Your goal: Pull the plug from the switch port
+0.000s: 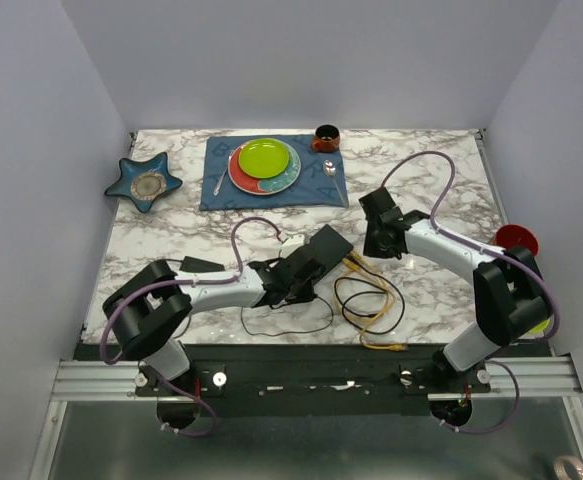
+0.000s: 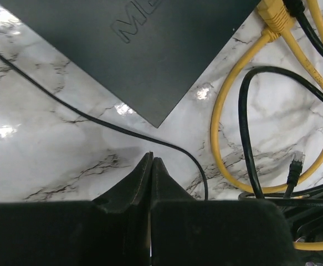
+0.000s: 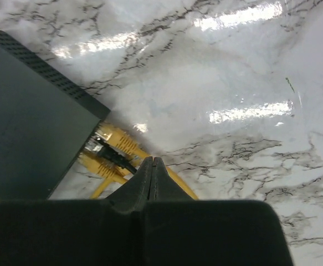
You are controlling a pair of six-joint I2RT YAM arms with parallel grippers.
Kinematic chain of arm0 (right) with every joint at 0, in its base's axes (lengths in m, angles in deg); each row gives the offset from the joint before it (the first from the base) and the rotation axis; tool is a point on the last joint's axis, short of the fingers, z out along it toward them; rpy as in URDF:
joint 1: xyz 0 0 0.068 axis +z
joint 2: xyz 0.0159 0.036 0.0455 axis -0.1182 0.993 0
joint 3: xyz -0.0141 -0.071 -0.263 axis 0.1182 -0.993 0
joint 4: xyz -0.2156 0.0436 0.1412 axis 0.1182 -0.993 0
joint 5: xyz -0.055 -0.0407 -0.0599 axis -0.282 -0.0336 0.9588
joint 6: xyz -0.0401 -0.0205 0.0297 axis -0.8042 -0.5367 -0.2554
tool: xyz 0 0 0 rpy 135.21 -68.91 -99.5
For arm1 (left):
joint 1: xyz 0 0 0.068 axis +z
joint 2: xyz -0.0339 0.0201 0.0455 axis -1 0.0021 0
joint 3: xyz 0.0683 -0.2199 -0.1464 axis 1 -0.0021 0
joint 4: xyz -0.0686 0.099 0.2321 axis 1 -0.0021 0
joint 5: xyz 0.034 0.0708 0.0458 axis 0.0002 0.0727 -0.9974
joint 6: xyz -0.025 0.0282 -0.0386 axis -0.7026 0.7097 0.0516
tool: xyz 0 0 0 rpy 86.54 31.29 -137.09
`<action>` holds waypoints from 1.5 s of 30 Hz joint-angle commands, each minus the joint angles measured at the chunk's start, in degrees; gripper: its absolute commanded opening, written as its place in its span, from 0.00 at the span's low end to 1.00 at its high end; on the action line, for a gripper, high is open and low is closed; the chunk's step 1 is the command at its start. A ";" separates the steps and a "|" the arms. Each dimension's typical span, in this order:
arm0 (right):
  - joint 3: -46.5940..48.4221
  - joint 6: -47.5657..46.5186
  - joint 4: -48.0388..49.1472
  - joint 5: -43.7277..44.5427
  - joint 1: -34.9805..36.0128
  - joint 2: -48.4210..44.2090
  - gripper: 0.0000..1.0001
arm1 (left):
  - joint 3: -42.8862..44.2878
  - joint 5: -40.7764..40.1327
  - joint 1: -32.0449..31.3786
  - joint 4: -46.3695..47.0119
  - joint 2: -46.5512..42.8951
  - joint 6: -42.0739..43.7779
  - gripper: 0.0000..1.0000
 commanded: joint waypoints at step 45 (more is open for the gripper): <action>-8.98 1.73 7.61 -10.17 4.21 -15.07 0.27 | 4.94 0.59 18.62 -7.23 -8.35 13.56 0.57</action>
